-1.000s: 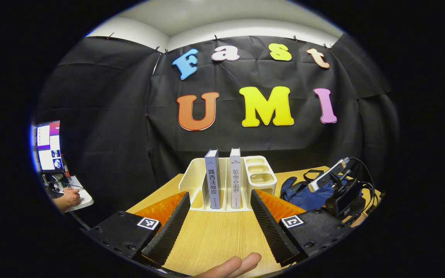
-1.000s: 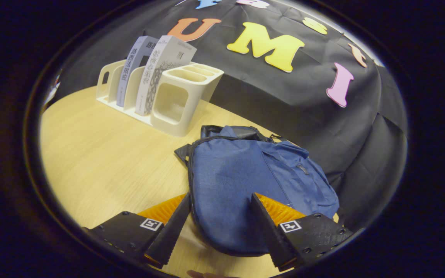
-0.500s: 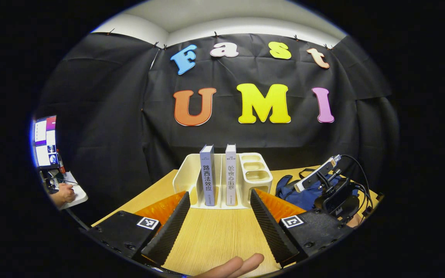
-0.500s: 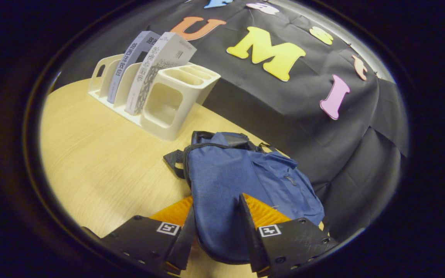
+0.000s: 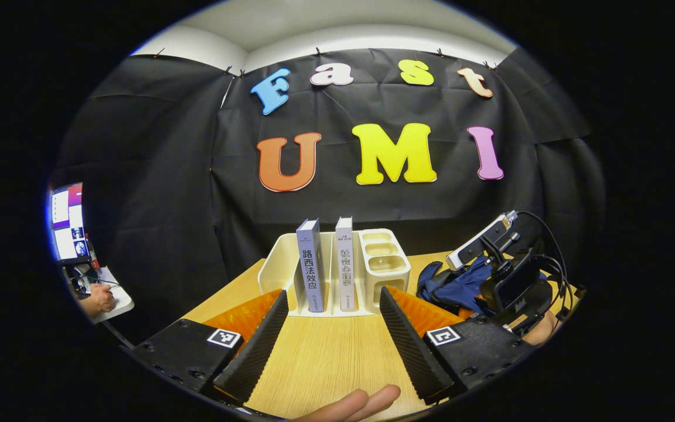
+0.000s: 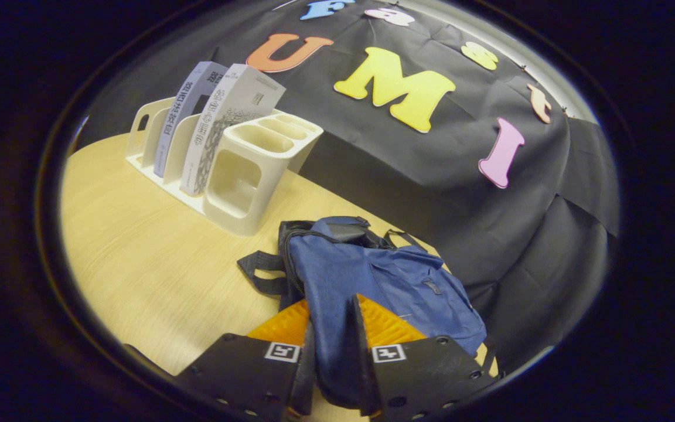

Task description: Open the schoolbag, grab two books from the bookshelf and put them into the schoolbag.

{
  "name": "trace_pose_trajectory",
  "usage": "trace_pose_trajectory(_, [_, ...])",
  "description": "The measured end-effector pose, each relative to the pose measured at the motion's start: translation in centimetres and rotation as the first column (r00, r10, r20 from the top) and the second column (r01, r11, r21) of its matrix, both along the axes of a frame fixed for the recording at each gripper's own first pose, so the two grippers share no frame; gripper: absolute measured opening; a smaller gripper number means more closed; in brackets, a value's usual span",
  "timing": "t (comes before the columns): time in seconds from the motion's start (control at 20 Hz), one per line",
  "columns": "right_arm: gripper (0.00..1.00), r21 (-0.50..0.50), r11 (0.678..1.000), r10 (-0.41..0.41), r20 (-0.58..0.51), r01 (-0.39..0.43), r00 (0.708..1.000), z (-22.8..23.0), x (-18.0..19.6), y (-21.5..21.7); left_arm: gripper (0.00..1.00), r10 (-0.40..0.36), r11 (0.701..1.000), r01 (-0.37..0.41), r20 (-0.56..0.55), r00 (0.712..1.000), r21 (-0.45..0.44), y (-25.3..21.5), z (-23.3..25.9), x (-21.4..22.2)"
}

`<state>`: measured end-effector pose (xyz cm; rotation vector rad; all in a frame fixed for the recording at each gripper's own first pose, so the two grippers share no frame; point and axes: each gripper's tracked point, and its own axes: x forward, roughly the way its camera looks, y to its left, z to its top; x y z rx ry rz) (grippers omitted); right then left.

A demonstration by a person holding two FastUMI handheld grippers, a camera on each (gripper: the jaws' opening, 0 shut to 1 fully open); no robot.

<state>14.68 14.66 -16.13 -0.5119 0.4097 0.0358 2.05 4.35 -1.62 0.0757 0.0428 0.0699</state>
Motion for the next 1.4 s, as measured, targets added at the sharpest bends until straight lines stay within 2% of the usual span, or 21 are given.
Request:
trace_pose_trajectory(0.05, [0.25,0.009,1.000,0.009,0.004,-0.009,1.000,0.5,-0.1,0.0,0.99,0.000,1.000,0.000,-0.007,1.000,0.005,-0.2,-0.1,0.0])
trace_pose_trajectory(0.15, [0.24,0.027,1.000,0.001,0.019,-0.002,1.000,1.4,0.5,-0.8,0.99,-0.003,1.000,0.004,-0.019,1.000,0.017,-0.9,-0.5,0.3])
trace_pose_trajectory(0.2, [0.08,0.054,0.998,0.011,0.007,-0.011,1.000,1.7,0.4,-1.0,0.99,-0.005,1.000,0.005,-0.023,1.000,0.027,-1.2,-0.8,0.5])
trace_pose_trajectory(0.3, [0.09,0.111,0.994,0.013,-0.027,-0.010,1.000,2.3,0.6,-1.7,0.99,-0.002,0.999,0.004,-0.035,0.999,0.047,-1.7,-1.3,0.9])
trace_pose_trajectory(0.35, [0.02,0.133,0.991,0.014,-0.022,-0.011,1.000,2.8,0.8,-2.3,0.99,0.000,0.998,0.002,-0.042,0.999,0.055,-1.9,-1.5,1.2])
trace_pose_trajectory(0.6, [0.02,0.208,0.977,0.039,0.013,-0.041,0.999,6.3,1.9,-4.7,1.00,0.015,0.998,-0.011,-0.067,0.998,0.058,-2.6,-2.3,1.6])
trace_pose_trajectory(0.75, [0.02,0.281,0.958,0.050,0.030,-0.057,0.998,7.9,2.4,-6.4,1.00,-0.027,0.999,0.029,-0.086,0.996,0.017,-4.4,-3.0,2.5])
trace_pose_trajectory(0.9, [0.02,0.307,0.949,0.061,0.035,-0.069,0.998,9.2,2.9,-8.7,1.00,-0.034,0.999,0.032,-0.107,0.994,-0.016,-4.8,-3.8,3.2])
trace_pose_trajectory(1.05, [0.02,0.371,0.925,0.074,0.044,-0.085,0.996,11.4,3.4,-10.7,1.00,-0.037,0.997,0.035,-0.030,0.999,-0.074,-5.4,-3.3,4.6])
trace_pose_trajectory(1.2, [0.02,0.390,0.915,0.066,0.099,-0.100,0.993,13.5,3.9,-13.2,1.00,-0.049,0.998,0.047,-0.048,0.998,-0.039,-5.6,-4.5,5.9])
trace_pose_trajectory(1.3, [0.02,0.393,0.913,0.070,0.122,-0.112,0.990,14.4,4.0,-14.8,1.00,-0.054,0.997,0.049,-0.076,0.996,-0.063,-5.6,-5.2,6.6])
trace_pose_trajectory(1.4, [0.02,0.429,0.895,0.073,0.135,-0.125,0.988,15.1,4.2,-16.2,1.00,-0.055,0.994,0.046,-0.090,0.994,-0.099,-5.5,-5.2,7.0])
